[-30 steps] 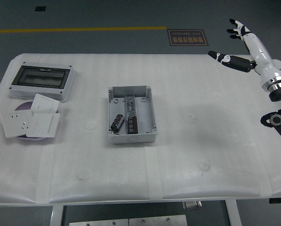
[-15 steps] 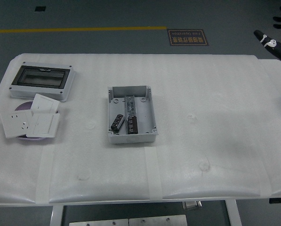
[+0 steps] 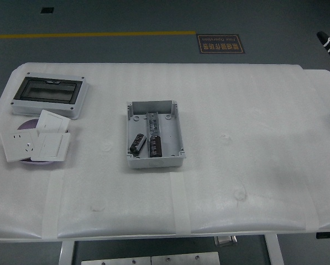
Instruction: Pick up the battery,place it into the box
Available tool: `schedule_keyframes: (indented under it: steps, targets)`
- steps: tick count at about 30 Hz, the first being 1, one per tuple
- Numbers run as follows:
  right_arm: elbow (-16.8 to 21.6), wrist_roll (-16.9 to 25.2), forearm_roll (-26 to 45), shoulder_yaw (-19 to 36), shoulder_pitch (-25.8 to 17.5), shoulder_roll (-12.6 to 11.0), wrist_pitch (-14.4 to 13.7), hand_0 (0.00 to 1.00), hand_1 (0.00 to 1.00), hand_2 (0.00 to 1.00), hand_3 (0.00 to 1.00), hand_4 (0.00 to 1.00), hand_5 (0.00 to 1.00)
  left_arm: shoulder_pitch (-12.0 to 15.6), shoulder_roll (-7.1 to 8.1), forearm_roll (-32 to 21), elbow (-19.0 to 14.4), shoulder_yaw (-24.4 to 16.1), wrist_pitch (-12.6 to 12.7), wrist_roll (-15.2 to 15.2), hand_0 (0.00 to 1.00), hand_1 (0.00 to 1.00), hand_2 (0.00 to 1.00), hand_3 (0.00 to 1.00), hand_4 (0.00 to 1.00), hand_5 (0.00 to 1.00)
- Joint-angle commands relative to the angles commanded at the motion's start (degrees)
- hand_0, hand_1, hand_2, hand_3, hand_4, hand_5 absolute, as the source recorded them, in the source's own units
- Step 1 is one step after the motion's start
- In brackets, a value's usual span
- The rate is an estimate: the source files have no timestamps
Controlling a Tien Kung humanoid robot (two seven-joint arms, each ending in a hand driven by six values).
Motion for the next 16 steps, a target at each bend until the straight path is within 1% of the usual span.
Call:
schedule_keyframes:
  steps: [8,10,11,16]
  targets:
    - [0.2,-0.3,-0.6,1.6,-0.7,-0.1,-0.1,0.882,0.777,0.831,0.918,0.950,0.595,-0.4,-0.15,1.2,0.0,-1.1,-0.1,0.2,0.731,0.688,0.487,0.503,0.395,0.002]
    - [0.3,-0.4,-0.8,1.8,-0.8,-0.1,-0.2,0.882,0.777,0.831,0.918,0.950,0.595,-0.5,-0.20,1.0,0.0,-0.8,-0.1,0.1,0.731,0.688,0.487,0.503,0.395,0.002]
    - [0.3,-0.4,-0.9,1.9,-0.8,-0.1,-0.2,0.879,0.775,0.830,0.914,0.946,0.600,-0.5,-0.22,0.9,0.0,-0.8,0.0,0.1,0.731,0.690,0.500,0.504,0.377,0.002]
    - [0.4,-0.5,-1.1,2.7,-1.2,-0.2,-0.4,0.879,0.775,0.830,0.914,0.946,0.600,-0.6,-0.33,0.6,0.0,-0.4,0.0,0.0,0.731,0.690,0.500,0.504,0.377,0.002]
